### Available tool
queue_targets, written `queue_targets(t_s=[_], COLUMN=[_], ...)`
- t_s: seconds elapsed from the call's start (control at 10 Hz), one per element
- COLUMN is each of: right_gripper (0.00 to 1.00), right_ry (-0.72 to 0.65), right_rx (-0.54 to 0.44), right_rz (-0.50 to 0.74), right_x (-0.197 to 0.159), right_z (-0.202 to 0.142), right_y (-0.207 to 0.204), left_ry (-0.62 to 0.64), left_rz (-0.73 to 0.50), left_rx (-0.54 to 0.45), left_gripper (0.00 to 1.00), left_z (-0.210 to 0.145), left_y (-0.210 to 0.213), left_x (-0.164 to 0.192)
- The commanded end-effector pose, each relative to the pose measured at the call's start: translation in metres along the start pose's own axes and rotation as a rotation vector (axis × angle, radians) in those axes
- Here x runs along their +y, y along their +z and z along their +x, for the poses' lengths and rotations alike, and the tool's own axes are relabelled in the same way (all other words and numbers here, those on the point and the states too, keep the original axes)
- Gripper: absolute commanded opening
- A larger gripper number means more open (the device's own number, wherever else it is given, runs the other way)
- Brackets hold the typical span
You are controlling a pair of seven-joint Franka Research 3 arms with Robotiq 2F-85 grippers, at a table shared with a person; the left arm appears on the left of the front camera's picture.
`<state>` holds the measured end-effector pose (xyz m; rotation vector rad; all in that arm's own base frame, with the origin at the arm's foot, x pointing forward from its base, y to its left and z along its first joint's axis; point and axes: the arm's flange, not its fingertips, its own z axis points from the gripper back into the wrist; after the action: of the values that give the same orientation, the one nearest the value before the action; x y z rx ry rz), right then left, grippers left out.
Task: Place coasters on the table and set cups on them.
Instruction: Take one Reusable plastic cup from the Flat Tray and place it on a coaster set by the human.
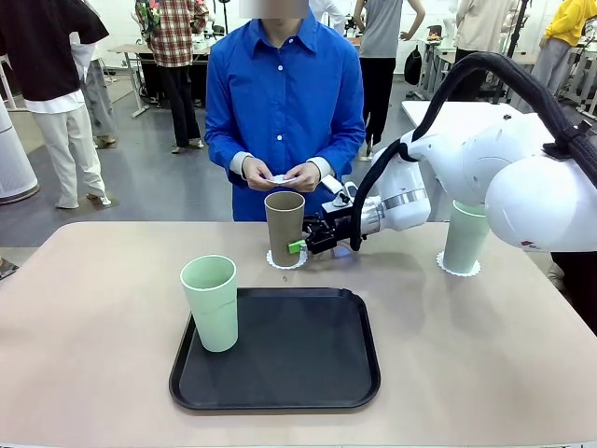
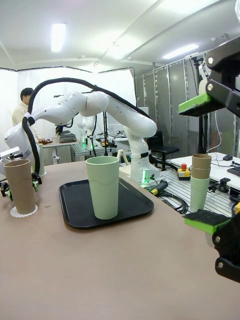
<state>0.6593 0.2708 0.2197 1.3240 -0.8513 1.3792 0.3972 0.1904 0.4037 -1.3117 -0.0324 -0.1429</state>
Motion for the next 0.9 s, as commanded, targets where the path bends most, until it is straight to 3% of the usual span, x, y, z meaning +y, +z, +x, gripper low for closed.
queue_targets(t_s=[0.0, 0.8], right_gripper=[1.0, 1.0], right_ry=[-0.023, -0.028], right_rx=[0.009, 0.07], right_rz=[0.032, -0.012], right_x=[-0.008, 0.003], right_z=[0.005, 0.018], right_y=[0.007, 0.043], left_ry=[-0.006, -0.006], left_rz=[-0.006, -0.006], left_rx=[-0.005, -0.005], left_gripper=[1.0, 1.0], left_z=[0.0, 0.0], left_y=[0.0, 0.0], left_x=[-0.002, -0.002])
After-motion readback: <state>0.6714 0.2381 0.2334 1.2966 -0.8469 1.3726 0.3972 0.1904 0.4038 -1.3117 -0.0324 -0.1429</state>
